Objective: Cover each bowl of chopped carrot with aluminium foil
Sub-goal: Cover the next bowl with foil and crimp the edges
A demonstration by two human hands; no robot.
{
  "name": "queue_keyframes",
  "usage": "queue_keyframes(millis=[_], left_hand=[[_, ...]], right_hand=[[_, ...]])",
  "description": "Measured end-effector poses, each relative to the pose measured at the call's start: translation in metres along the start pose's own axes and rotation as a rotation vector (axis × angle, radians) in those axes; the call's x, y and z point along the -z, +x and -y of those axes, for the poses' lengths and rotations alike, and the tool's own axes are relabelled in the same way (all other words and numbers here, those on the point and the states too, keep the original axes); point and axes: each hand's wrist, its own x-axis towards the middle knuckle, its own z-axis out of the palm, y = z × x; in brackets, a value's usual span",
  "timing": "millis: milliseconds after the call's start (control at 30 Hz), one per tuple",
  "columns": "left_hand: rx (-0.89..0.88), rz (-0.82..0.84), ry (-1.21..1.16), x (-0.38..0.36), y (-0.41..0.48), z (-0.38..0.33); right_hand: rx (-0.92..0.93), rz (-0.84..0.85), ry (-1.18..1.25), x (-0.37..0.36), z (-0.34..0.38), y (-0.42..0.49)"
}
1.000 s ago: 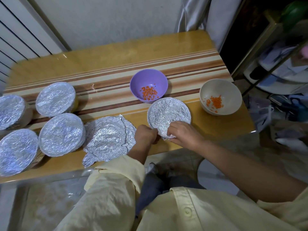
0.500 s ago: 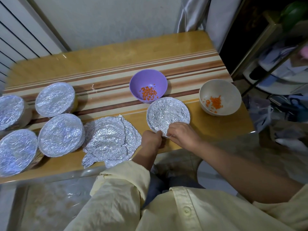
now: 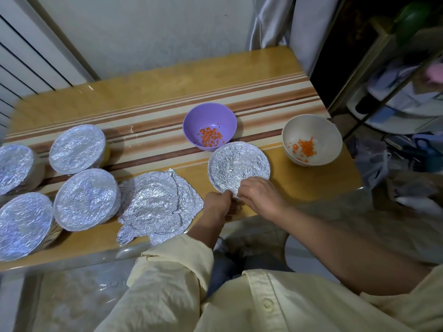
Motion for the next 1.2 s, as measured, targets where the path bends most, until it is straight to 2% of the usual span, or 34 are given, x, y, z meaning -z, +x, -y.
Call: queue_keyframes(millis=[333,467,700,833,1033,1200], left_hand=[[-0.069,-0.012,0.096,0.001,-0.002,-0.007],[-0.052,0.008,0.083,0.007,-0.004,-0.011],[0.003,-0.051,-0.083,0.008,-0.013,-0.002],[0.071,-0.030,-0.210,0.005,-0.017,-0.001],[0.170,0.001,-0.263,0.005,-0.013,-0.008],[0.135,-0.066,-0.233,0.000,-0.006,-0.007]], right_hand=[[-0.050,0.013,0.040,0.005,0.000,0.003],[-0.005,0.024,-0.011,0.011,-0.004,-0.001],[0.009,0.008,-0.054,0.007,0.001,-0.002],[0.013,0.011,-0.056,0.006,-0.001,-0.004],[0.019,-0.001,-0.048,0.006,-0.001,-0.003],[0.029,0.023,-0.055,0.004,-0.001,-0.004]])
